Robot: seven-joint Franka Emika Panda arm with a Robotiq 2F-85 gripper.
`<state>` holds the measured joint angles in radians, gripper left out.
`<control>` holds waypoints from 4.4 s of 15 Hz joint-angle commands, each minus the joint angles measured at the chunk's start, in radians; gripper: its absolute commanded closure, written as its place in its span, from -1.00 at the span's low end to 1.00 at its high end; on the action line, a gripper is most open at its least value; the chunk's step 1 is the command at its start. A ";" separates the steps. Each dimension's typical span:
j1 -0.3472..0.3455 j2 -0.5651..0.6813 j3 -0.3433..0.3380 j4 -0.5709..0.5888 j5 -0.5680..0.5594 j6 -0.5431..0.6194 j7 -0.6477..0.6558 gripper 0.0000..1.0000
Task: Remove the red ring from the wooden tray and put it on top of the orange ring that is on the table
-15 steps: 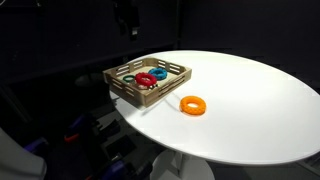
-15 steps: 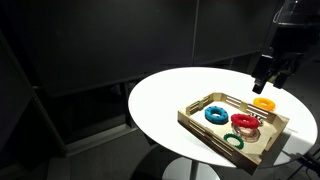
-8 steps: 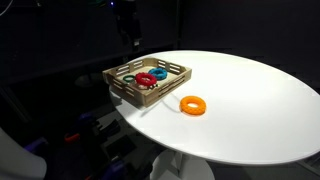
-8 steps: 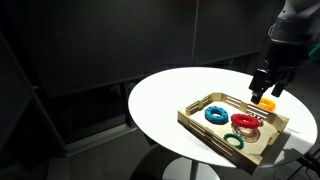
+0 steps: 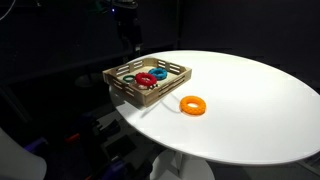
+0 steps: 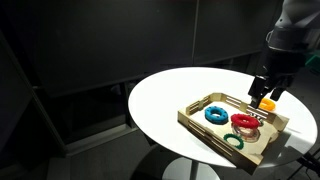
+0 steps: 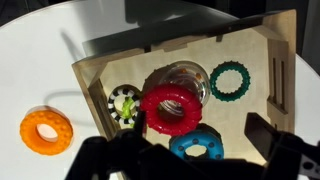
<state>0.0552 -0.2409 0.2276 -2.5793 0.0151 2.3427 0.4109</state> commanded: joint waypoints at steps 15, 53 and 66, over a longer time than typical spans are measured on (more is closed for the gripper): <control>0.010 0.191 -0.007 -0.076 -0.240 0.351 0.222 -1.00; 0.026 0.402 -0.085 0.076 -0.449 0.448 0.348 0.20; 0.060 0.333 -0.181 0.178 -0.297 0.345 0.332 0.80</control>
<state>0.0996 0.1228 0.0947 -2.4361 -0.2723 2.7520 0.7336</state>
